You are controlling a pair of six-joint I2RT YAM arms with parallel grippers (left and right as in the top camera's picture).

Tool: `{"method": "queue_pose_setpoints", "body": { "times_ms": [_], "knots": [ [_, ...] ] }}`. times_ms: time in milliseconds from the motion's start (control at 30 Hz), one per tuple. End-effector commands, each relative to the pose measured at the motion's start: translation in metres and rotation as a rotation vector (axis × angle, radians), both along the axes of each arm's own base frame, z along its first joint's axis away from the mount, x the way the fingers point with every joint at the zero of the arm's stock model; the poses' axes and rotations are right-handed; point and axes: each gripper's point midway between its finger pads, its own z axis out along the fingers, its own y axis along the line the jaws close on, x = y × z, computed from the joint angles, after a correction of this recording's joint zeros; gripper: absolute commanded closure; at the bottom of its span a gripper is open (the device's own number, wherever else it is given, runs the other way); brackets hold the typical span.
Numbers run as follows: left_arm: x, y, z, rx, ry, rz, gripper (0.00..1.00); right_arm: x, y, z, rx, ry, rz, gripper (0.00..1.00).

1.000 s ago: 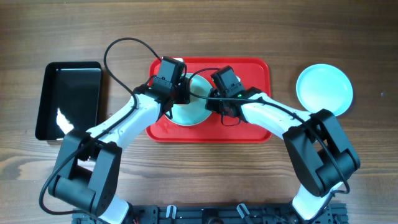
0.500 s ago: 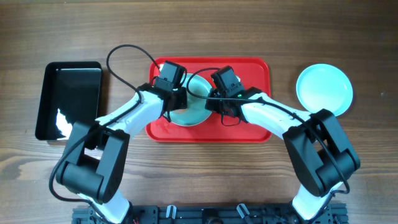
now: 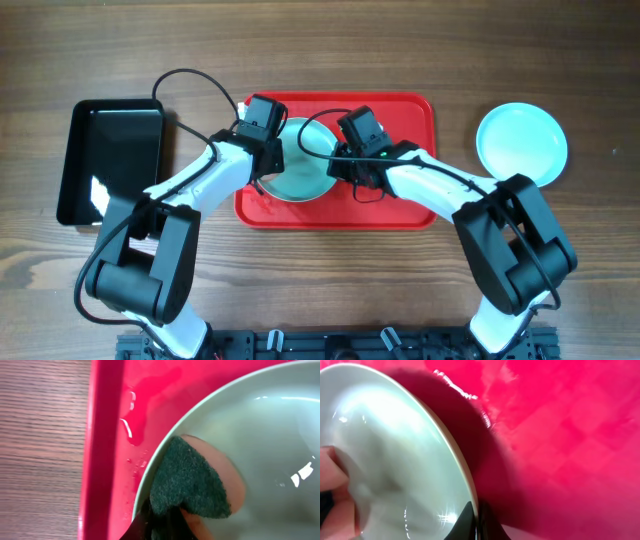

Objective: Clean dirty plates on tray and stack at the side
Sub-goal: 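Scrub the plate's sauce smear with the sponge while the right gripper holds it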

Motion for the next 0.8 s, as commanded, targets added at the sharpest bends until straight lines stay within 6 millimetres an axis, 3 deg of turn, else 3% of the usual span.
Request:
{"method": "queue_pose_setpoints", "body": {
  "times_ms": [0, 233, 500, 667, 767],
  "knots": [
    [0.006, 0.061, 0.014, 0.256, -0.07, 0.134, 0.96, -0.028, -0.047, -0.055, -0.19, 0.121, -0.055, 0.96],
    [0.022, 0.057, 0.05, 0.216, -0.19, 0.153, 0.96, -0.028, -0.047, -0.055, -0.192, 0.12, -0.057, 0.96],
    [0.025, 0.054, 0.091, 0.166, -0.289, 0.163, 0.96, -0.028, -0.047, -0.055, -0.193, 0.12, -0.057, 0.96],
    [0.019, 0.033, 0.101, 0.03, -0.277, 0.104, 0.96, -0.028, -0.047, -0.055, -0.194, 0.119, -0.055, 0.96],
    [0.002, 0.015, 0.103, -0.077, -0.218, 0.049, 0.96, -0.027, -0.047, -0.053, -0.192, 0.115, -0.053, 0.96]
  ]
}}
